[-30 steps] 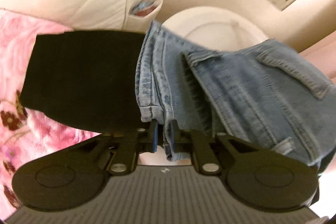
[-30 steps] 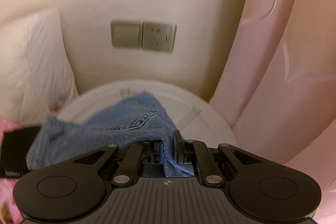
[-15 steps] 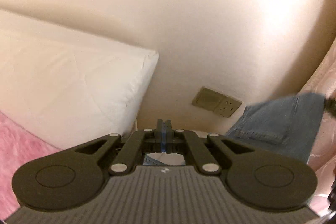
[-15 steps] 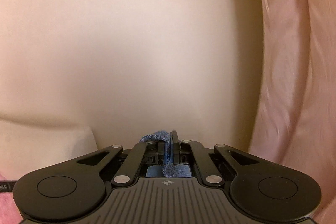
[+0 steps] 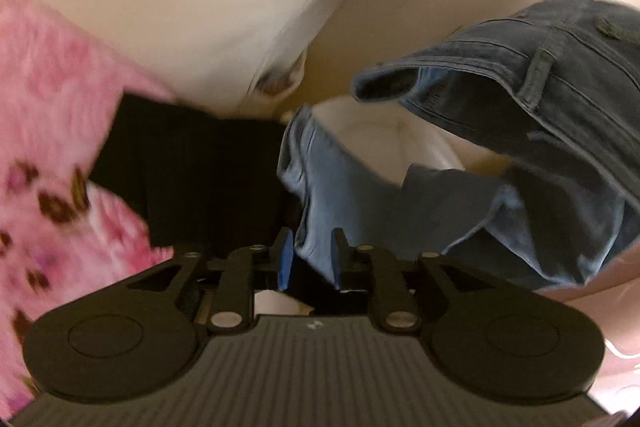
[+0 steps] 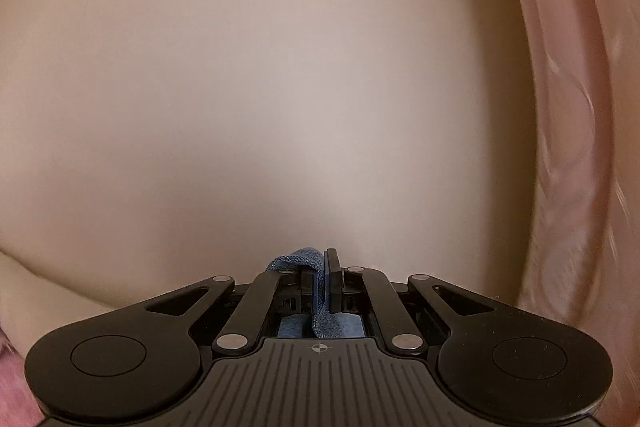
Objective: Fold clothes
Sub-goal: 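Lift the blue jeans with both grippers and carry them to the bed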
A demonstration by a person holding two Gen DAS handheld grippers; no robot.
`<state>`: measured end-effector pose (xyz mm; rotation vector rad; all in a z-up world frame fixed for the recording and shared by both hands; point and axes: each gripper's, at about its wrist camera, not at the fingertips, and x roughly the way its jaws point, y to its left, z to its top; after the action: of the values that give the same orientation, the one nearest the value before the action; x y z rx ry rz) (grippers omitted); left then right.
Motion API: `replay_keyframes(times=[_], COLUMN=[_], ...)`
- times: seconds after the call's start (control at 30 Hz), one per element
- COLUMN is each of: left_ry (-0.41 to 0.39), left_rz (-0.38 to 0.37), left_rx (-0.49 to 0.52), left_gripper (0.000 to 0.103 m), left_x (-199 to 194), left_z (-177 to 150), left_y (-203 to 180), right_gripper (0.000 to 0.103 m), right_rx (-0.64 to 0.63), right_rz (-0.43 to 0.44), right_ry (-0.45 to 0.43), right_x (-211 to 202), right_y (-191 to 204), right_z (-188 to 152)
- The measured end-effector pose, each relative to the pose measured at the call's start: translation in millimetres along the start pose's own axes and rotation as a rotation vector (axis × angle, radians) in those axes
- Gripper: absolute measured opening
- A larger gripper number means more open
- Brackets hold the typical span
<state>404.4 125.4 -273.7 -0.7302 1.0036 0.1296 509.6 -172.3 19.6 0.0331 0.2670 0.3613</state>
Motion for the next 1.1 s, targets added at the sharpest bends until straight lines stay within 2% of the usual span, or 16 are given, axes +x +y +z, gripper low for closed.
replay_keyframes(times=[0.13,0.23,0.33,0.43,0.53,0.67,0.73,0.83,0.9,1.03,1.1], left_ry=[0.019,0.032,0.027,0.028,-0.022,-0.124,-0.152,-0.061,-0.040,-0.001,0.020], left_rz=[-0.014,0.002,0.054,0.115,0.181,0.228,0.198,0.101,0.120,0.162,0.218], left_rx=[-0.039,-0.020,0.013,0.043,0.093,0.144,0.161,0.278,0.344,0.325,0.355], left_gripper=[0.025,0.027,0.034,0.034,0.022,0.023,0.026,0.018,0.018,0.018,0.018], left_x=[33.1,51.8,76.0,97.2,98.5,81.3,78.1,90.5,95.0,102.5,112.9], left_z=[-1.7,3.3,9.4,15.4,18.0,17.1,17.8,16.1,10.5,5.8,1.6], left_y=[6.5,-1.2,-9.7,-17.0,-28.3,-40.7,-39.6,-47.9,-55.6,-45.5,-40.4], right_gripper=[0.002,0.002,0.002,0.002,0.002,0.002,0.002,0.002,0.002,0.002,0.002], right_rx=[0.022,0.043,0.050,0.054,0.048,0.037,0.040,0.041,0.044,0.057,0.064], right_rz=[-0.077,-0.152,-0.211,-0.234,-0.234,-0.227,-0.220,-0.217,-0.222,-0.237,-0.244], right_ry=[0.137,0.216,0.263,0.280,0.287,0.294,0.301,0.312,0.322,0.353,0.368], right_x=[5.9,11.1,14.4,21.3,25.1,28.4,29.9,36.4,35.8,35.5,38.2], right_y=[-22.7,-45.7,-67.2,-78.3,-78.1,-74.6,-72.7,-73.1,-75.1,-82.0,-84.9], right_z=[-35.6,-60.3,-77.1,-83.9,-85.2,-84.2,-81.6,-85.4,-87.3,-89.4,-92.4])
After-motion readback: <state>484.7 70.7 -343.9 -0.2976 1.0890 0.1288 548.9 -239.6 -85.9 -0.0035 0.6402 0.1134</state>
